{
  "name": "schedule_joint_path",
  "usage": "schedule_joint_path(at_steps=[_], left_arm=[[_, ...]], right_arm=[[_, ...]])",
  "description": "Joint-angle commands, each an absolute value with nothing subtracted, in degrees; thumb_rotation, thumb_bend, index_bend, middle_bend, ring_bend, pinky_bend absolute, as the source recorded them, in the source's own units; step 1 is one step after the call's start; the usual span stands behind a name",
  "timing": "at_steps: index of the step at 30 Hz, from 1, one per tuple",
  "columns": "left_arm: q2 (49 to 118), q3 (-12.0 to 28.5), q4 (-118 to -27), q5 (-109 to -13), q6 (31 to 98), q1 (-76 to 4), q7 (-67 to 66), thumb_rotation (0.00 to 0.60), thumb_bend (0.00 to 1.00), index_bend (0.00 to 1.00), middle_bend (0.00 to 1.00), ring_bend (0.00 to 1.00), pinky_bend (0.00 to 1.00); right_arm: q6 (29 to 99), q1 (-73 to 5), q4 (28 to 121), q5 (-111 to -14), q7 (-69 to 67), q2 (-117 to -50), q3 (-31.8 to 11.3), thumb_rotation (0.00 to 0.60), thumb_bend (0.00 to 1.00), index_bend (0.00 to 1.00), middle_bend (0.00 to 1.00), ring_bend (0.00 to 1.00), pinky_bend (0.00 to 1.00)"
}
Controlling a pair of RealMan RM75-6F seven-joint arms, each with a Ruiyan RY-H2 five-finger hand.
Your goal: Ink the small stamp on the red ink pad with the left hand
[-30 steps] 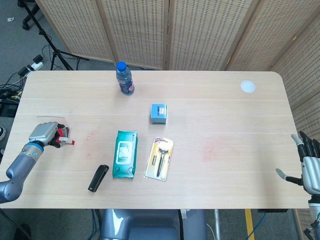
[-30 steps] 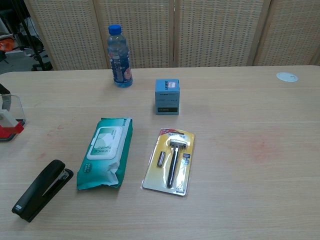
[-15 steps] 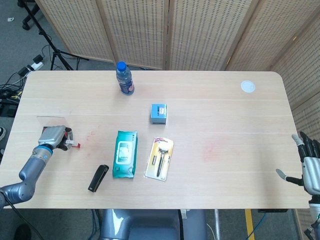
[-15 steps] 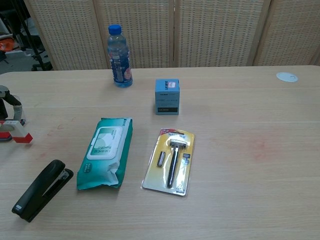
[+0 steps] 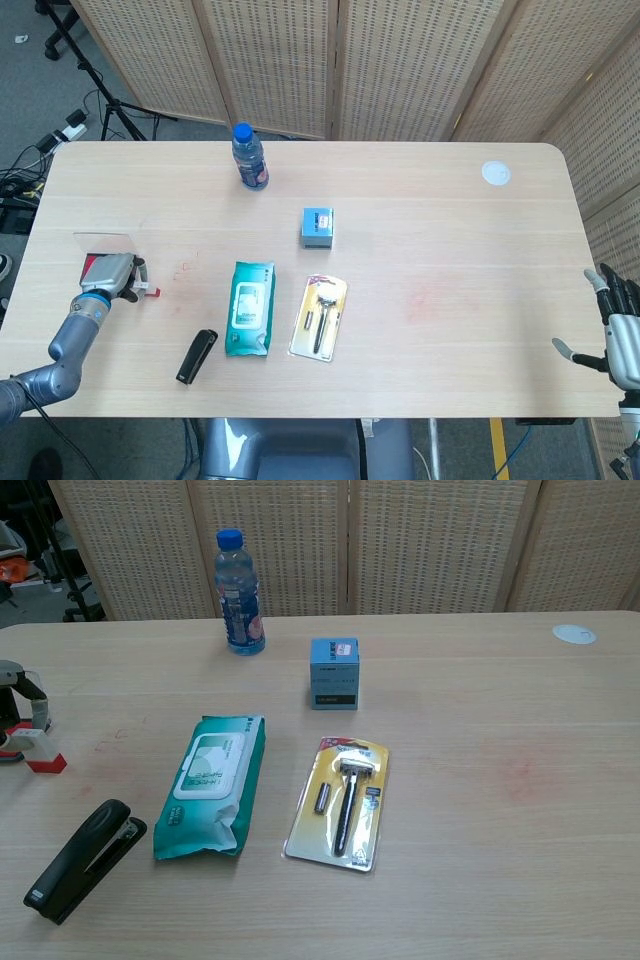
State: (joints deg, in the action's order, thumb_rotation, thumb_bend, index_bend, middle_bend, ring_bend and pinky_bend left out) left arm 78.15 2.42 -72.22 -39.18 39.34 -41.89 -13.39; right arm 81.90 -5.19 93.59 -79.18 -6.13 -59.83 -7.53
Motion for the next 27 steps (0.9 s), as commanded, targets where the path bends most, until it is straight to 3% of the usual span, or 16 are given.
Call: schedule_joint_path(at_steps=[1, 6, 27], left_arm=[[78.1, 2.5, -72.3, -39.4, 39.4, -41.9, -13.5, 0.600, 0.42, 0.63, 1.00, 1.00, 1.00], [77.8, 2.7, -72.6, -39.6, 39.4, -41.7, -13.5, 0.600, 0.41, 0.56, 1.00, 1.00, 1.00], [77.5, 3.0, -72.9, -41.9, 40.7, -40.9, -13.1, 0.600, 0.41, 0.55, 1.00, 1.00, 1.00]], right_arm=[[81.9, -5.2, 93.6, -79.1, -6.2, -59.8, -7.6, 0.600, 0.00, 0.00, 0.00, 0.00, 0.00], [81.9, -5.2, 93.6, -79.2, -6.4, -59.8, -7.6, 0.600, 0.00, 0.00, 0.00, 0.00, 0.00], [82.0, -5.1, 93.7, -79.2, -6.5, -59.7, -7.6, 0.600, 0.00, 0.00, 0.00, 0.00, 0.00]])
